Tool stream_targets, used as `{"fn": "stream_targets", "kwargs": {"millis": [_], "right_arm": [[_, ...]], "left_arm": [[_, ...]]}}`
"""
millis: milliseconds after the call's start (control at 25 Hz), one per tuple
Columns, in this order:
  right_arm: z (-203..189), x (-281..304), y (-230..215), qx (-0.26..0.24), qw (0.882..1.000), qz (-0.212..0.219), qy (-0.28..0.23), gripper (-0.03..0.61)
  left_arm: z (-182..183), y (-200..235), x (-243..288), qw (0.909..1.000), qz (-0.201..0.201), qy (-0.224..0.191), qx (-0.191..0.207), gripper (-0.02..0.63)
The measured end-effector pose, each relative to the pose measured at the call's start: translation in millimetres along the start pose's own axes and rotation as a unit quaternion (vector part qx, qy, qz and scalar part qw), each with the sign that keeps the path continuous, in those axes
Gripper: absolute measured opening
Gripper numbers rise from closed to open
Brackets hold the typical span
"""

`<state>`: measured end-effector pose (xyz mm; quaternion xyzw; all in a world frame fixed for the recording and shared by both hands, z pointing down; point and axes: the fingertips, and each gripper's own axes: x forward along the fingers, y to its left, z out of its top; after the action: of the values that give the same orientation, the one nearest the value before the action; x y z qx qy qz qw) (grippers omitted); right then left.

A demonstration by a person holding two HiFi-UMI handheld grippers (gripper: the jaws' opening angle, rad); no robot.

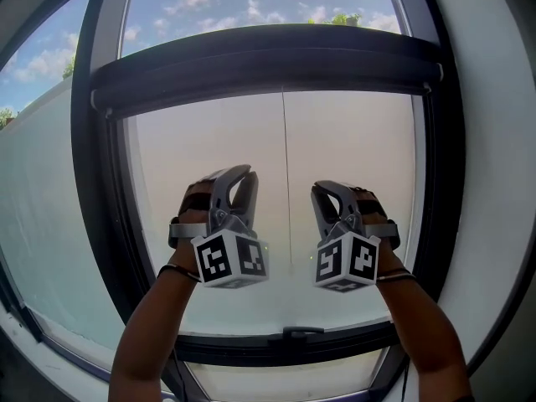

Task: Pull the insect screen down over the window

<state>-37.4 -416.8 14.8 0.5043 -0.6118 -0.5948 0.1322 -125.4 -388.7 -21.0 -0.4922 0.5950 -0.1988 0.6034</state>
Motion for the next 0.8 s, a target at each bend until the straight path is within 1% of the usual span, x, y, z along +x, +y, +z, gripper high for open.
{"fn": "stream_targets", "kwargs": {"millis": [80, 240, 320, 400, 440, 640, 680, 800], "right_arm": [[6.3, 6.1, -15.7, -0.017, 1.000, -0.010, -0.002, 0.009], [17.8, 16.8, -44.0, -0.054, 0.998, -0.023, -0.005, 0.053], [22.6, 22.2, -53.9, -0.068, 0.997, -0.024, -0.005, 0.083], [25.5, 28.4, -60.5, -0.080, 0.997, -0.019, -0.003, 0.123], [26.3, 31.9, -62.9, -0.084, 0.996, -0.014, -0.002, 0.145], [29.6, 51.1, -68.1, -0.100, 0.995, 0.022, -0.001, 0.274], [29.9, 55.8, -68.7, -0.113, 0.993, 0.028, 0.001, 0.301], [31.4, 69.9, -73.9, -0.155, 0.987, 0.041, 0.010, 0.350]], "left_arm": [[1.0, 9.6, 9.6, 0.9997, -0.007, 0.014, 0.021, 0.057], [-1.9, 27.5, 25.0, 0.9980, -0.019, 0.041, 0.044, 0.134], [-4.7, 33.4, 33.2, 0.9967, -0.034, 0.052, 0.052, 0.206], [-5.8, 37.8, 40.9, 0.9947, -0.052, 0.064, 0.062, 0.319], [-5.9, 40.3, 44.9, 0.9936, -0.060, 0.070, 0.065, 0.359], [-21.9, 43.3, 67.5, 0.9829, -0.110, 0.113, 0.094, 0.480], [-22.8, 45.5, 71.5, 0.9815, -0.114, 0.118, 0.099, 0.491], [-19.5, 57.5, 82.0, 0.9801, -0.109, 0.120, 0.114, 0.495]]}}
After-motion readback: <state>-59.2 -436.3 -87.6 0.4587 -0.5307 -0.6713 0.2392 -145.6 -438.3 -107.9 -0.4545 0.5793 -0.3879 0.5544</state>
